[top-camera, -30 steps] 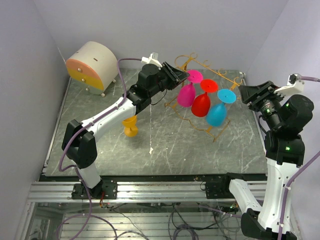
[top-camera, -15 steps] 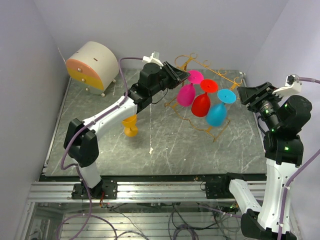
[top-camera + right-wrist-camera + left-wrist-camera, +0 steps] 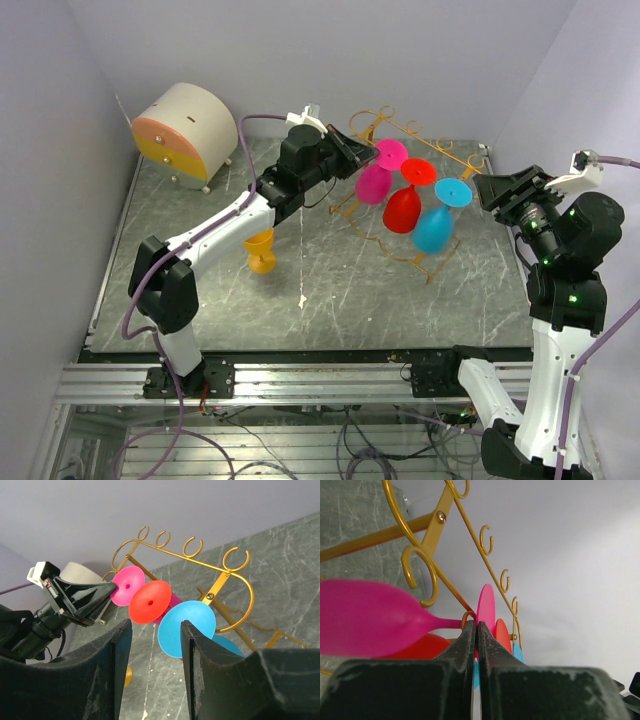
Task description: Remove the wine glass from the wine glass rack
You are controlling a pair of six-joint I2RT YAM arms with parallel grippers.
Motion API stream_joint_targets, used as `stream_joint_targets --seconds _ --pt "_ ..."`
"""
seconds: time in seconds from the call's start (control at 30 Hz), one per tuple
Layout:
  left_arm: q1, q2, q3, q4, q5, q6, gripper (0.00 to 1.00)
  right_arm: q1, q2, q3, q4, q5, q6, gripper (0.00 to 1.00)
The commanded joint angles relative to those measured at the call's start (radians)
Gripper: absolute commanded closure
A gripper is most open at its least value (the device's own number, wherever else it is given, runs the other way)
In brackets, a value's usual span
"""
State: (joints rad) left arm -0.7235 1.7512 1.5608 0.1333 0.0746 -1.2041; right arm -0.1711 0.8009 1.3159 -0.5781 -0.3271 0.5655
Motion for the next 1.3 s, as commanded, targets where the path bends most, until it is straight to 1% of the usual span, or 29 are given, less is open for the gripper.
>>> stream_joint_targets --seconds 0.0,0.27,0.63,0.8,0.83,0.93,1.03,1.1,1.2,1.27 --pt "0.005 -0.044 -0.029 0.044 0.011 0.002 0.93 -0.006 0.000 0.010 0.019 -0.041 0.009 0.57" --pt "0.005 -0.187 -0.112 0.058 -0.021 0.005 0.93 -0.007 0.029 0.064 0.033 -0.155 0.017 0.57" --pt "0.005 -0.358 -0.247 0.078 -0.040 -0.043 0.93 -0.007 0.055 0.084 0.037 -0.202 0.014 0.57" --pt "0.004 -0.496 -0.379 0.114 -0.036 -0.075 0.93 -0.007 0.079 0.063 0.083 -0.328 0.039 0.57" --pt "0.005 -0.546 -0.411 0.131 -0.037 -0.083 0.93 -0.007 0.084 0.054 0.114 -0.364 0.051 0.57" --pt "0.001 -0.668 -0.478 0.107 -0.037 -0.089 0.93 -0.006 0.101 0.010 0.232 -0.528 0.115 0.56" --pt "-0.006 -0.805 -0.541 0.081 -0.049 -0.084 0.93 0.007 0.120 -0.058 0.433 -0.719 0.263 0.56" --pt "-0.007 -0.903 -0.568 0.047 -0.056 -0.068 0.93 0.029 0.123 -0.099 0.571 -0.771 0.375 0.55" --pt "-0.007 -1.045 -0.592 0.002 -0.054 -0.052 0.93 0.081 0.140 -0.099 0.661 -0.797 0.439 0.51" --pt "-0.006 -1.129 -0.613 -0.008 -0.045 -0.055 0.93 0.146 0.153 -0.102 0.724 -0.795 0.475 0.48"
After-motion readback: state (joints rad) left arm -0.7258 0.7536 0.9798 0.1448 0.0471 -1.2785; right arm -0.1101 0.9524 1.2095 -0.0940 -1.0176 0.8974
